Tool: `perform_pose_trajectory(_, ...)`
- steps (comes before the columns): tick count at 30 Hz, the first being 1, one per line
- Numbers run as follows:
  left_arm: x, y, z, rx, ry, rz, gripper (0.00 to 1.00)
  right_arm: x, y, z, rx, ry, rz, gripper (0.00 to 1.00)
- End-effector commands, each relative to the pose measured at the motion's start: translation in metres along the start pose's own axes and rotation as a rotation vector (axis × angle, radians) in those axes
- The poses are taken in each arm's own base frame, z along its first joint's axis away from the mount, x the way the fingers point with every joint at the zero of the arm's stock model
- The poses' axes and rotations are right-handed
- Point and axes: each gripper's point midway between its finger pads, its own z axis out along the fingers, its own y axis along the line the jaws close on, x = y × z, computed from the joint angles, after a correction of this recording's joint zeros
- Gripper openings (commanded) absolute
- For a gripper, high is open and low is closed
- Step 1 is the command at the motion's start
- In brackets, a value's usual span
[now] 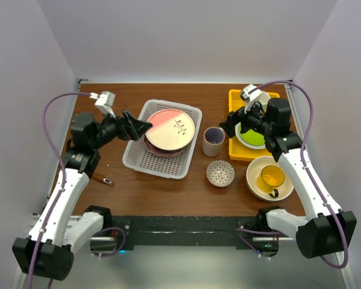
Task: Place the mixed dishes into the plastic bin
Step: Pick up the cup at the center of the board.
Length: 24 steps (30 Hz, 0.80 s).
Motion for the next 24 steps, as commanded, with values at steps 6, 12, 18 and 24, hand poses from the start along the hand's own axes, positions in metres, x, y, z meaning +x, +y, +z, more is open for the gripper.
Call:
perform_pose_trajectory(6, 0.031, -0.057, 0.061, -0.008, 0.108, 0.144, 1.00, -0.012, -0.033, -0.003, 0.167, -0.064, 0.070, 0.98)
perform_pose_trajectory(12, 0.062, -0.083, 0.091, -0.048, 0.199, 0.255, 1.00, -0.007, -0.052, -0.008, 0.219, -0.058, 0.134, 0.98)
perform_pose_trajectory(18, 0.089, -0.102, 0.111, -0.060, 0.272, 0.346, 1.00, -0.006, -0.057, -0.013, 0.216, -0.066, 0.183, 0.98)
perform_pose_trajectory(24, 0.105, -0.107, 0.124, -0.076, 0.314, 0.421, 1.00, -0.005, -0.057, -0.013, 0.211, -0.064, 0.192, 0.98)
